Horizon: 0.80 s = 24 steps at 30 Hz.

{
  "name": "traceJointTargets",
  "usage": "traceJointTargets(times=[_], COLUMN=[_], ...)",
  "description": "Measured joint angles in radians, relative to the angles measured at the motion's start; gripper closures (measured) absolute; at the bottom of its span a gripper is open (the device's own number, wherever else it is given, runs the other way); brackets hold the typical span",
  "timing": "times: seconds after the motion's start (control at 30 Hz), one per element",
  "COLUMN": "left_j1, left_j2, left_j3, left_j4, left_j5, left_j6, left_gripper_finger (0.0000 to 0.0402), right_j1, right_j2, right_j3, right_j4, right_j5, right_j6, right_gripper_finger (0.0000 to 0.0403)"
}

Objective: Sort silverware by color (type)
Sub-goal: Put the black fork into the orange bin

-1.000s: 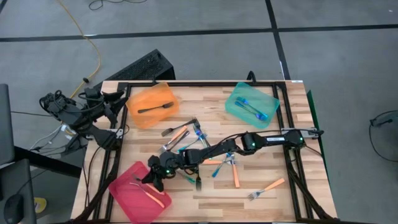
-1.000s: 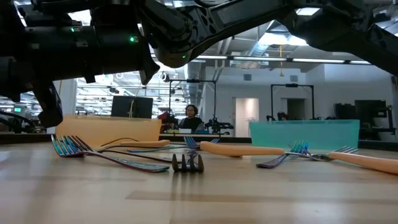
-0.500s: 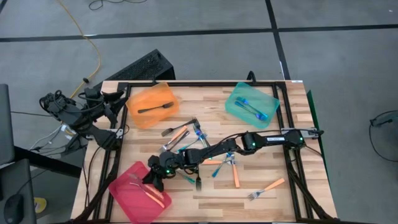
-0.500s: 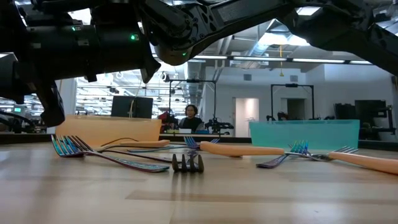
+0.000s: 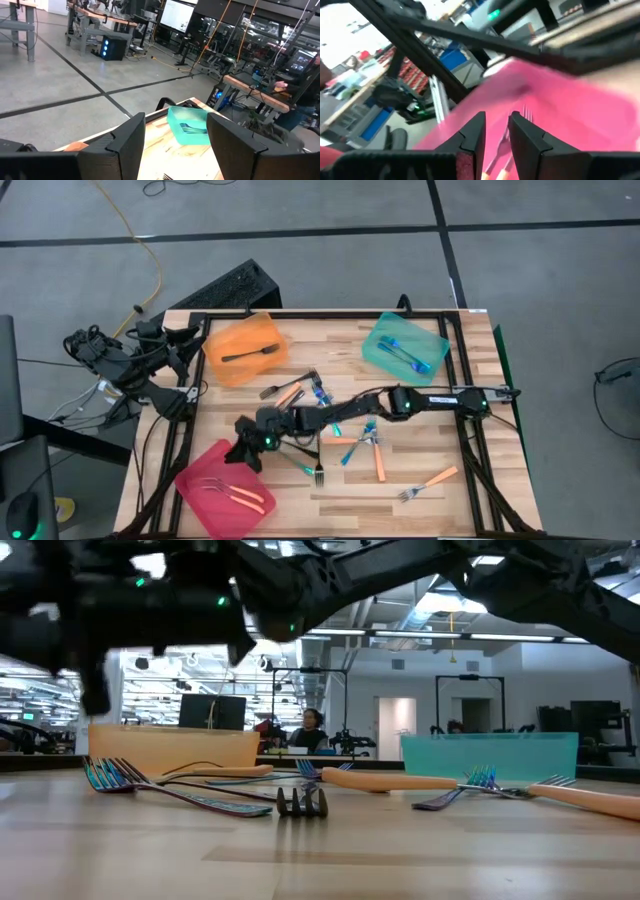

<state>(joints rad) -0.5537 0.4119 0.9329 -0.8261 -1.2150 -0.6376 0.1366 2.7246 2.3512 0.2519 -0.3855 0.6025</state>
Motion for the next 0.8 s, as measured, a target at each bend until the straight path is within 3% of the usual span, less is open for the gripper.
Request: traceJointTargets(times=[0.23,0.33,0.57,0.8], left_j1=[0.0,0.0,0.0,0.0], left_j2=[0.0,0.0,0.0,0.0], left_j3=[0.0,0.0,0.0,0.0], left_j4=[0.001,0.001,0.0,0.001], left_j5=[0.0,0.004,0.003,0.005], left_j6=[-0.002,-0.003,-0.003,-0.032], left_gripper_finger=[0.0205,0.0205,0.0205,0.0205], right_j1=[-0.079,-0.111,-0.194,-0.285], right_j2=[-0.119,-0.195,-0.375,-0.52], right_j3=[0.004,0.0,0.003,0.002], right_j4=[-0.056,-0.222,-0.661,-0.986], right_j5=[-0.081,-0.088,0.034,0.138], right_j6=[-0.057,-0.162,-0.478,-0.636], right_gripper_finger=[0.0294,0.0294,0.0294,0.0294])
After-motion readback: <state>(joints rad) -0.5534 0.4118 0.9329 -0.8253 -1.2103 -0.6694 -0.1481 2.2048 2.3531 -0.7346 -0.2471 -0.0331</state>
